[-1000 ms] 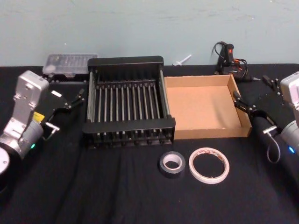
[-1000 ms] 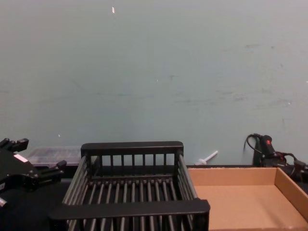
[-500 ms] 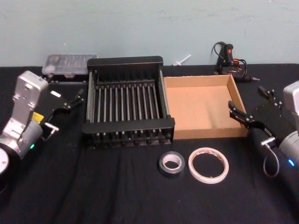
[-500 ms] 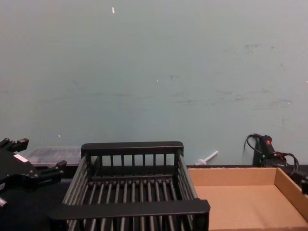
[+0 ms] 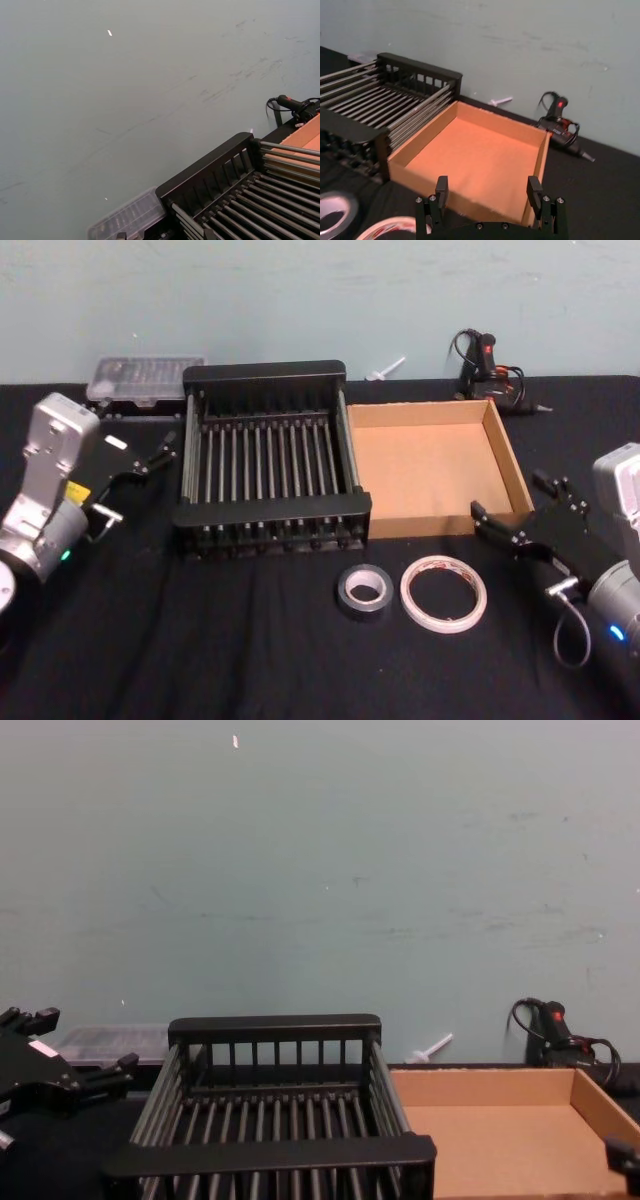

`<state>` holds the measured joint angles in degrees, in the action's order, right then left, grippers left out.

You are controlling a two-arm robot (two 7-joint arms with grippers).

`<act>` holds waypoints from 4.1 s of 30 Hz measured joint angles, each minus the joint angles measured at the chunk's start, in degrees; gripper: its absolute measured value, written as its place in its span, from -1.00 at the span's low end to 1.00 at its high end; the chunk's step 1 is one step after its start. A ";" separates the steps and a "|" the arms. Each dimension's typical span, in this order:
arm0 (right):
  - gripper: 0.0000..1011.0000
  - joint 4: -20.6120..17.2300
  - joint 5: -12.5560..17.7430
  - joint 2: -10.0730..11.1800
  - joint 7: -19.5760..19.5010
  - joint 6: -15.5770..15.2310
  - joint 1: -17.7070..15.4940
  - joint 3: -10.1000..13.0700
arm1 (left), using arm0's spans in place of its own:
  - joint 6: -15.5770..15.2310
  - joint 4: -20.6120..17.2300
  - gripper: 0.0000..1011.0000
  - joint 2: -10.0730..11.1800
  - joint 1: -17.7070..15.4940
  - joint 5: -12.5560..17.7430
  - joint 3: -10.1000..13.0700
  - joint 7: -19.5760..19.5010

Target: Pick up the white tape and place it into the black box , Pick up the silver tape and place it into the brown box.

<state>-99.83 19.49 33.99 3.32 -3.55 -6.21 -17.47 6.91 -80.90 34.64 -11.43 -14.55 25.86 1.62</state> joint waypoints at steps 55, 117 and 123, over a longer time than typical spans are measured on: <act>0.98 -3.45 -3.03 -3.90 4.61 -19.53 -4.15 2.10 | 0.00 0.00 0.98 0.00 -0.01 0.00 0.00 0.00; 0.17 -2.14 -6.65 -7.06 8.07 -20.10 -4.13 3.82 | 0.00 0.00 0.98 0.00 0.00 0.00 0.00 0.00; -0.24 -2.14 -6.62 -7.06 8.05 -20.10 -4.13 3.81 | 0.00 0.00 0.98 0.00 0.00 0.00 0.00 0.00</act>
<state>-101.97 12.87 26.93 11.37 -23.65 -10.34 -13.66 6.91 -80.90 34.65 -11.43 -14.55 25.86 1.62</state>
